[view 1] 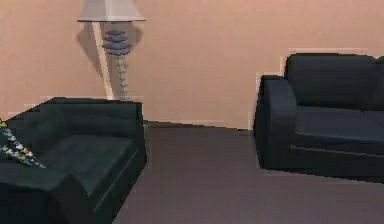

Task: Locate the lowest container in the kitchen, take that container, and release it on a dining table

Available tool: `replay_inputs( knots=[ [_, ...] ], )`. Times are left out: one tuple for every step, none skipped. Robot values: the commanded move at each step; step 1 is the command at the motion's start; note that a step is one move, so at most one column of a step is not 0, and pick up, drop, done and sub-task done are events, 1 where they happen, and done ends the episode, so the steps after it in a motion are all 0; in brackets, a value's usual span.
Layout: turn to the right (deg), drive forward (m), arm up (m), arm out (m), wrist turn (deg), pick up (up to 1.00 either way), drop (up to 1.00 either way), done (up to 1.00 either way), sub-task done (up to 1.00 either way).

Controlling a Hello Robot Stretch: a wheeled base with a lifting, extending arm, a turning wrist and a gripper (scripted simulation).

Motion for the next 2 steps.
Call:
replay_inputs(
  knots=[
    [-45.0,0.0,0.0,0.0,0.0,0.0,0.0,0.0,0.0],
    [-33.0,0.0,0.0,0.0,0.0,0.0,0.0,0.0,0.0]
  ],
)
